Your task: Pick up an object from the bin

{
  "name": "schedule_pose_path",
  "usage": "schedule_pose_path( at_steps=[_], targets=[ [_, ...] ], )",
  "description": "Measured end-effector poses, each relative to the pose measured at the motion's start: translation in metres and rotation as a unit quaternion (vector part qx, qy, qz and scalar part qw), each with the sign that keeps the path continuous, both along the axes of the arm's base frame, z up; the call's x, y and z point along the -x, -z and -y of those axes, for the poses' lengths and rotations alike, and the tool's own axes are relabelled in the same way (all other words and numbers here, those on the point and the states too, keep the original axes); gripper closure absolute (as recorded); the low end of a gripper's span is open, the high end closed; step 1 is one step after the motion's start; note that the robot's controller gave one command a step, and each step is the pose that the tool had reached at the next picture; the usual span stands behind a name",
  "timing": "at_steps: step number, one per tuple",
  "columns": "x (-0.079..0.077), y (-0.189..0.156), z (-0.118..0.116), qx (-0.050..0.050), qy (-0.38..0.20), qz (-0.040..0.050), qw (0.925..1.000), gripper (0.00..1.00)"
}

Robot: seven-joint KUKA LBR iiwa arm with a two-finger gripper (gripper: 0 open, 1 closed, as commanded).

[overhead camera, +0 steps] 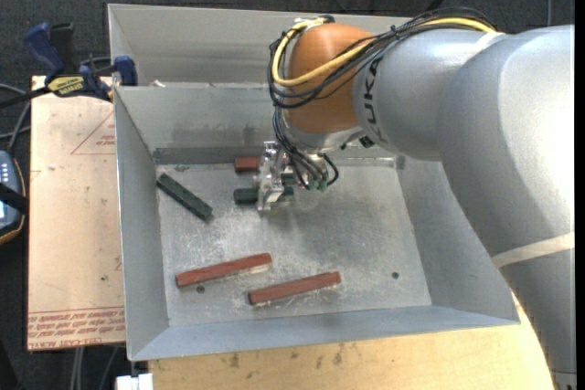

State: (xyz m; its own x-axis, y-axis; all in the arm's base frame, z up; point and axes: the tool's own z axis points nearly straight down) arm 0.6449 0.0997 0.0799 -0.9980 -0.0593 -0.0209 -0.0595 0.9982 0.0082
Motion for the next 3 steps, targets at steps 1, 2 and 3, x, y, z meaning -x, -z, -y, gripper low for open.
schedule_pose_path(
  at_steps=[1, 2, 3],
  targets=[
    [0.001, -0.002, 0.000, 0.000, 0.000, -0.0008, 1.0000, 1.00],
    [0.005, -0.015, 0.001, 0.003, -0.001, -0.0104, 0.9999, 1.00],
    [0.003, -0.035, 0.001, 0.004, -0.001, -0.0093, 0.9999, 1.00]
  ],
)
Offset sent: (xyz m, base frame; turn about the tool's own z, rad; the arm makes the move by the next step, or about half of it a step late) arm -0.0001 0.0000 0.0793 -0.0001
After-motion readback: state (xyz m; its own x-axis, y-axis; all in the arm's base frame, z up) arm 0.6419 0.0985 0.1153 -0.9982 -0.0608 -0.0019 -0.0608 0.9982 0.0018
